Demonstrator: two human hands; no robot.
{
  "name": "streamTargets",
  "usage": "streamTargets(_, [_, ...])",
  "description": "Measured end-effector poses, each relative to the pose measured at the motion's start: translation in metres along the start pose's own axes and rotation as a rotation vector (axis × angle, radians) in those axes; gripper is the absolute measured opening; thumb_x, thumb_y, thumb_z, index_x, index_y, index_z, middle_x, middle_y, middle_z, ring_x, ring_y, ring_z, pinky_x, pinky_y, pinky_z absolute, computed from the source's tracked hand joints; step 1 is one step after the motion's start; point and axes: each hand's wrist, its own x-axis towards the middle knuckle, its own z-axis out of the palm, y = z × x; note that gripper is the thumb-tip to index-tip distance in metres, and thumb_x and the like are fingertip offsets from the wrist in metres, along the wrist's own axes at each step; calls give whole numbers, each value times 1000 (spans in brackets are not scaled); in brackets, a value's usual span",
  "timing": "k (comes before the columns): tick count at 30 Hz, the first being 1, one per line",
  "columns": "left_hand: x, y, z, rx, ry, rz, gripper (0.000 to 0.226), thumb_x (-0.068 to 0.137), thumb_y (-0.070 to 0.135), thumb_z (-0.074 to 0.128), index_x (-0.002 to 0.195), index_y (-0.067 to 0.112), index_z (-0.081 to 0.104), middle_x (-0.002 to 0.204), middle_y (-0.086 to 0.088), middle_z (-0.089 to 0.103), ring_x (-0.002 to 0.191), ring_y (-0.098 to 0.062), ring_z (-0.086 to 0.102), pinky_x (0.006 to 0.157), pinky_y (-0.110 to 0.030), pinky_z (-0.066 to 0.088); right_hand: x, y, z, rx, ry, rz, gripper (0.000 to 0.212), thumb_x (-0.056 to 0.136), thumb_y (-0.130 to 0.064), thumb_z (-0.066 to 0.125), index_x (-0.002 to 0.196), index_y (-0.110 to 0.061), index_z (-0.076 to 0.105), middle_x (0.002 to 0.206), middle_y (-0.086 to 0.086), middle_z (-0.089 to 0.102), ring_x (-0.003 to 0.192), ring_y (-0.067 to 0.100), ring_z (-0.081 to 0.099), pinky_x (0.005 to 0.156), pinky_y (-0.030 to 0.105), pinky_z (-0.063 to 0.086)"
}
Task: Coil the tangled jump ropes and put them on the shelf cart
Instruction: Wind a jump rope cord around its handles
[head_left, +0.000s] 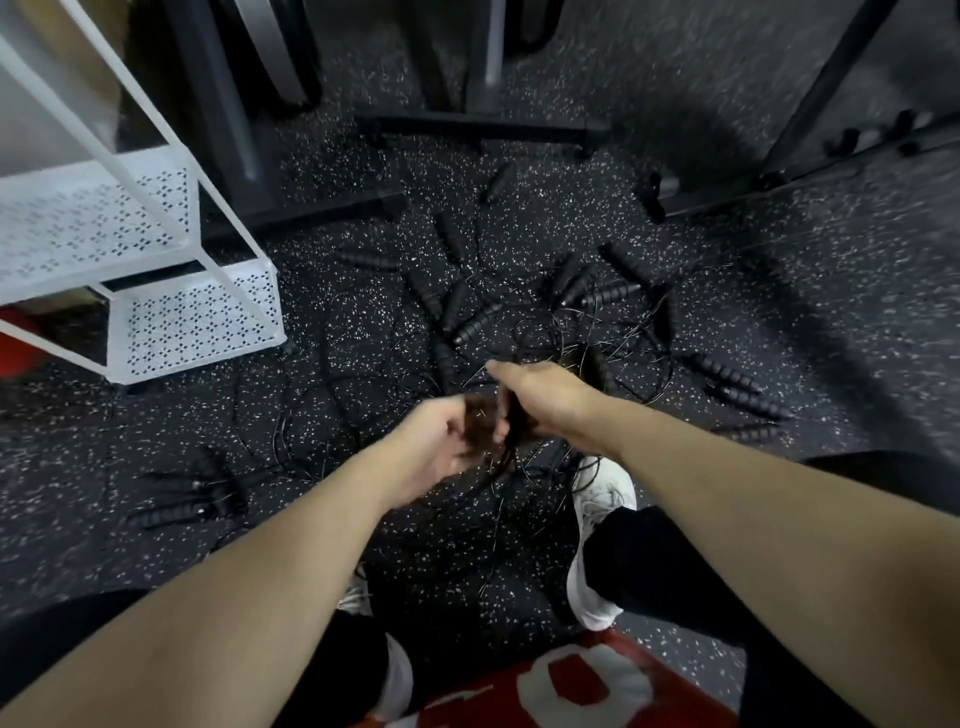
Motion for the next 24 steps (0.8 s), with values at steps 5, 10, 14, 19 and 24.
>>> streamTargets(5, [-16, 24, 25, -193, 162, -118, 51, 104, 53, 45, 126, 10, 62, 122, -13, 65, 102, -31, 67, 86, -43, 54, -36, 11, 14, -400, -64, -120, 66, 109, -47, 33, 62, -16, 68, 65, -6, 72, 78, 17, 67, 76, 25, 45])
streamTargets(10, [-40, 33, 53, -50, 161, -96, 24, 106, 38, 54, 108, 15, 60, 67, 6, 59, 55, -9, 58, 57, -23, 52, -72, 14, 23, -725, -194, -161, 56, 110, -43, 35, 68, -23, 66, 50, -16, 57, 48, -5, 52, 58, 13, 38])
streamTargets(14, [-64, 39, 63, -116, 182, -69, 23, 109, 19, 49, 123, 7, 63, 52, 8, 39, 43, -7, 38, 41, -19, 42, -98, 11, 20, -775, -255, -179, 42, 104, -53, 44, 92, -21, 68, 71, -7, 58, 64, 8, 53, 61, 24, 40])
streamTargets(19, [-101, 46, 63, 259, 142, 10, 24, 110, 18, 40, 119, 13, 62, 65, 8, 47, 52, -6, 38, 48, -20, 28, -114, 15, 7, -780, -170, -161, 28, 103, -37, 53, 119, -19, 67, 90, -1, 69, 75, 16, 60, 68, 24, 48])
streamTargets(24, [-137, 48, 72, 441, 70, 132, 22, 106, 17, 30, 88, 19, 43, 63, 6, 34, 54, -12, 24, 52, -26, 23, -104, 28, -11, -383, 207, -195, 37, 97, -21, 63, 126, -21, 41, 94, 10, 67, 68, 24, 61, 62, 38, 51])
